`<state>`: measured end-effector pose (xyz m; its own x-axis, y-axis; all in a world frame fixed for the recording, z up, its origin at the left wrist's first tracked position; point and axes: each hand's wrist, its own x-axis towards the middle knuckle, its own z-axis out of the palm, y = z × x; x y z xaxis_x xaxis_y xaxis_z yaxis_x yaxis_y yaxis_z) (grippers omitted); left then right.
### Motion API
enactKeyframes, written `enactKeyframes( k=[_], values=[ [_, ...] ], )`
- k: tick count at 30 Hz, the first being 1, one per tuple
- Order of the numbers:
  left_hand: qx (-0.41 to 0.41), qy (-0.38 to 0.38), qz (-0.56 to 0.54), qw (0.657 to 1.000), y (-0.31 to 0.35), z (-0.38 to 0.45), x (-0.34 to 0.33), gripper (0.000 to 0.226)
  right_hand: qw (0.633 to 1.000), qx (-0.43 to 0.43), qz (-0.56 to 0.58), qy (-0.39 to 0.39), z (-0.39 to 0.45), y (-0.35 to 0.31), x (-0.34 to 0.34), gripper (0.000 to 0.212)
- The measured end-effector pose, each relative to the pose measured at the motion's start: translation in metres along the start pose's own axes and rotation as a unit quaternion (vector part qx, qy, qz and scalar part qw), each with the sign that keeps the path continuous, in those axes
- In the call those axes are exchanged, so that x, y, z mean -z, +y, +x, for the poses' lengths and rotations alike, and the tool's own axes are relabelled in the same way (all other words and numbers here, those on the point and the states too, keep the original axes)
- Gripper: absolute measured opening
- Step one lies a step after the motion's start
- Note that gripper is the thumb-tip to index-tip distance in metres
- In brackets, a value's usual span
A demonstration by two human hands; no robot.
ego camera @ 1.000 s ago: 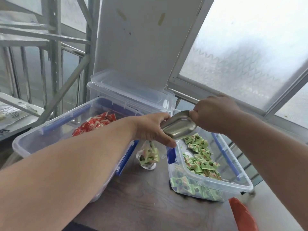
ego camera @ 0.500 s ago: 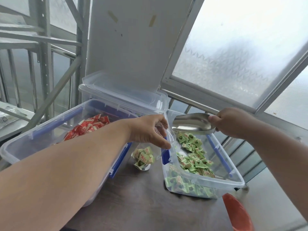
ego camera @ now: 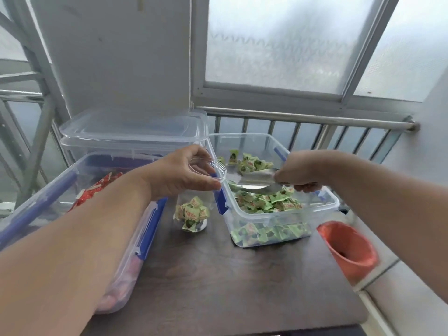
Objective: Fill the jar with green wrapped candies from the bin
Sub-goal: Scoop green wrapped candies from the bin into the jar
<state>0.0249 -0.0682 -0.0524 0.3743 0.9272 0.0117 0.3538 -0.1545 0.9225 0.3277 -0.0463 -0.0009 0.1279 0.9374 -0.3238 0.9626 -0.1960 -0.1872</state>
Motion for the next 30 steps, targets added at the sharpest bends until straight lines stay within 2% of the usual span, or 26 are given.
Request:
enactKeyframes(
  k=[4,8,12,17,20,23,26,30],
  values=[
    [0.009,0.008,-0.002,1.0,0.003,-0.001,-0.002,0.081,0.997,0.027,-0.056,-0.04,-0.002,-0.01,-0.004,0.038],
    [0.01,0.009,0.011,1.0,0.004,-0.002,-0.002,0.077,0.994,0.049,-0.099,-0.005,-0.009,-0.024,0.0,0.04],
    [0.01,0.007,0.003,1.0,0.004,0.0,-0.002,0.086,0.986,0.061,-0.155,0.009,-0.02,-0.041,0.008,0.045],
    [0.015,0.005,-0.003,1.0,0.001,0.001,-0.001,0.086,0.986,0.091,-0.138,0.01,-0.01,-0.061,-0.003,0.049],
    [0.02,0.009,-0.001,1.0,-0.002,0.003,-0.001,0.087,0.992,0.084,-0.092,0.037,0.019,-0.072,-0.015,0.049],
    [0.015,0.013,0.006,1.0,-0.001,0.002,-0.001,0.083,0.996,0.068,-0.001,0.06,0.048,-0.077,-0.028,0.037],
    [0.012,0.011,0.014,1.0,0.0,0.001,0.0,0.079,0.996,0.063,0.057,0.031,0.063,-0.076,-0.052,0.022],
    [0.014,0.015,0.014,1.0,-0.001,0.003,0.001,0.08,0.989,0.039,0.139,-0.016,0.072,-0.074,-0.067,0.02]
  ],
)
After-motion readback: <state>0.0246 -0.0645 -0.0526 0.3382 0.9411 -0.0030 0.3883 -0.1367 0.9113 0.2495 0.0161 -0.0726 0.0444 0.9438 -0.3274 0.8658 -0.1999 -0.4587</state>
